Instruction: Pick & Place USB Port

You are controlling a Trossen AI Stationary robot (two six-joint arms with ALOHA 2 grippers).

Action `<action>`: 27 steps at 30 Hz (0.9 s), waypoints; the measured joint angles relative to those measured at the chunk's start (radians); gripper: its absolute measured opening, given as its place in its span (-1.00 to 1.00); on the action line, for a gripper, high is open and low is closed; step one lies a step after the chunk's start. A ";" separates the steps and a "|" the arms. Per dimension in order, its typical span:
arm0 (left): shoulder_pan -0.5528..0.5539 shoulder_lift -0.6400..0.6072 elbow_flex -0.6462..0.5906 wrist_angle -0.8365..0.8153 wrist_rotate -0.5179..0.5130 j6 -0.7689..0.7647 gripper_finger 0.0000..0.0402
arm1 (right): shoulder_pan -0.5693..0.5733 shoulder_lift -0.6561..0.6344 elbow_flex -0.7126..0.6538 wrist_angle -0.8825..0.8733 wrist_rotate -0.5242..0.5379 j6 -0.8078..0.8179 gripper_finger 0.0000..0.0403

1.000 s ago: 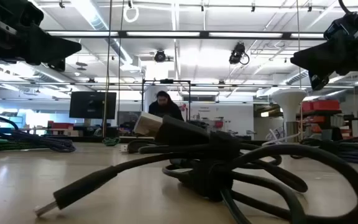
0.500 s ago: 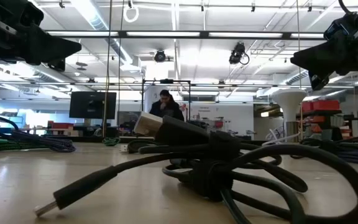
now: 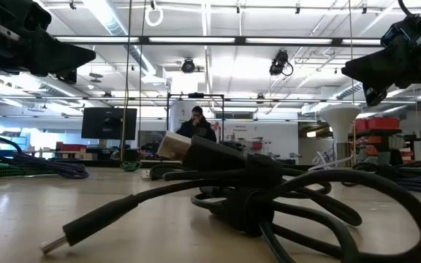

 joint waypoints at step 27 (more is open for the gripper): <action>0.000 0.000 0.000 0.065 -0.068 -0.052 -0.94 | 0.000 0.000 0.000 0.094 0.083 0.013 -0.69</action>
